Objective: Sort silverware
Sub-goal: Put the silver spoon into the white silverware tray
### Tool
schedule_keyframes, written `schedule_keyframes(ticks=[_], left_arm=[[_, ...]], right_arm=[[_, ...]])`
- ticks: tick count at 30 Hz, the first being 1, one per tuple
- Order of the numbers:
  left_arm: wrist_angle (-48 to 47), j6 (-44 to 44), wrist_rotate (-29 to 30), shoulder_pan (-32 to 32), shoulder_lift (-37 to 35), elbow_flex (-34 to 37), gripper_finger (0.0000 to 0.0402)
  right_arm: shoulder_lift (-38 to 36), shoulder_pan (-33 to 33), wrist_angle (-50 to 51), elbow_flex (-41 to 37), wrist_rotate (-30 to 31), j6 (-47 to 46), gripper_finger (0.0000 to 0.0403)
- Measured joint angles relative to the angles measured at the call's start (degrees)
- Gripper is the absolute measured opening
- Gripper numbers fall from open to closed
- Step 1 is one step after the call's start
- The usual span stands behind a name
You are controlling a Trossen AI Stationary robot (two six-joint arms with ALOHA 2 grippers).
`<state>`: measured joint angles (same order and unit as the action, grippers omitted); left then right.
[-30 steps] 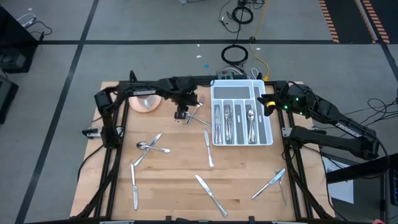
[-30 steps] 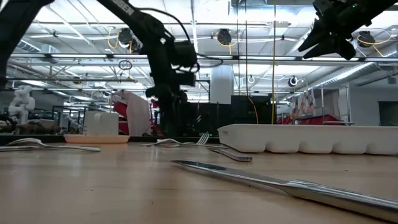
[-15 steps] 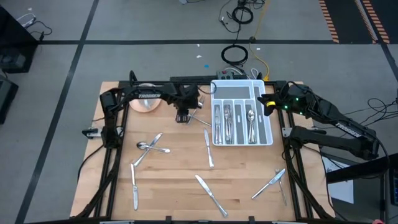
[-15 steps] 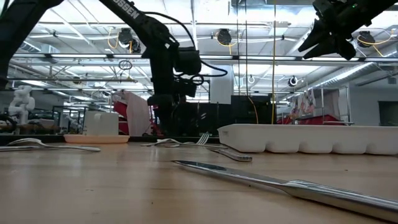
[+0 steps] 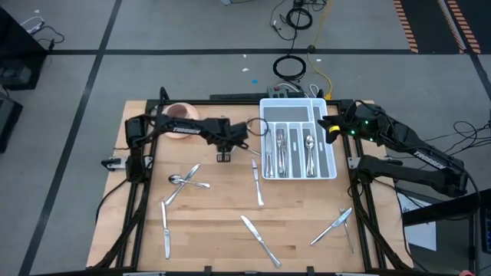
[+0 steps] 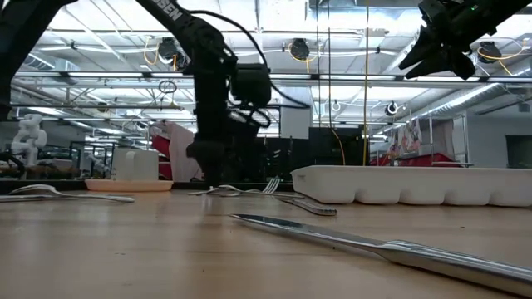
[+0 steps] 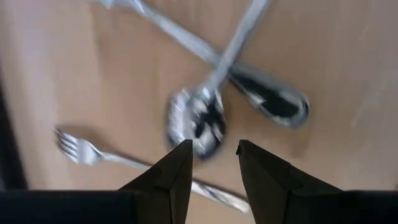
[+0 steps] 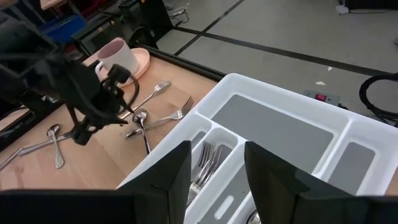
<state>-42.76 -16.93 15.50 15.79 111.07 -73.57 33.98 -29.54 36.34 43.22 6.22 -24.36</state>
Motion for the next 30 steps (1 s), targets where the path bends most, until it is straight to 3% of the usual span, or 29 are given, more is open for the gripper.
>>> schedule_keyframes(ticks=[11, 26, 30], left_arm=[[6.4, 1.7, 11.1, -5.5, 0.1, 3.2, 0.0138], [12.9, 4.2, 8.7, -4.9, 0.3, 5.4, 0.0138], [14.1, 4.6, 14.4, -5.1, 0.3, 7.7, 0.0138]], right_arm=[[0.0, 0.0, 0.0, 0.0, 0.0, 1.1, 0.0141], [0.0, 0.0, 0.0, 0.0, 0.0, 1.3, 0.0141], [0.0, 0.0, 0.0, 0.0, -0.3, 1.1, 0.0141]])
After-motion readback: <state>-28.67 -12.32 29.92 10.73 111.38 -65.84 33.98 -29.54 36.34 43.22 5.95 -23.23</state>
